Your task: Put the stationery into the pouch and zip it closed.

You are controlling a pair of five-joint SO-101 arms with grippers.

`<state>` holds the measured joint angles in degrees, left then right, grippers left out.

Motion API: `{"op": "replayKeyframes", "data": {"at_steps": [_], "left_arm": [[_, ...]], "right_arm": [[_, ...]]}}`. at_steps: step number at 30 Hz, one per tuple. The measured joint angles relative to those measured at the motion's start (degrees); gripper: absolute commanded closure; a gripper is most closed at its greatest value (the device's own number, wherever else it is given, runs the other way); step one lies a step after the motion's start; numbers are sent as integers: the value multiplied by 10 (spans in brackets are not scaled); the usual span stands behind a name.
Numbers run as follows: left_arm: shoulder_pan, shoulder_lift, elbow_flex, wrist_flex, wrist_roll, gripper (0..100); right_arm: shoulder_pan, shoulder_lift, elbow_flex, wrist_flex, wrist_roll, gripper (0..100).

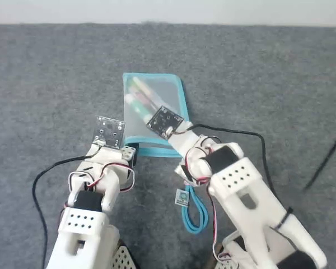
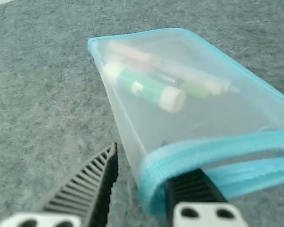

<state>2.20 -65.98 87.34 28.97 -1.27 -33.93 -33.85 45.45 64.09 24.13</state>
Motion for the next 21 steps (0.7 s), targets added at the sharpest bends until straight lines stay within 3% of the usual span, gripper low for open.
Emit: {"op": "replayKeyframes", "data": {"at_steps": [3, 6, 15, 21], "left_arm": [[29, 0, 3, -1, -28, 893], [64, 0, 27, -22, -62, 998], [84, 0, 37, -53, -66, 989], [84, 0, 37, -54, -14, 989]], "right_arm": [[0, -35, 0, 25, 25, 992], [0, -62, 0, 35, 30, 992], [0, -69, 0, 44, 29, 992], [-43, -81, 0, 46, 11, 992]]}}
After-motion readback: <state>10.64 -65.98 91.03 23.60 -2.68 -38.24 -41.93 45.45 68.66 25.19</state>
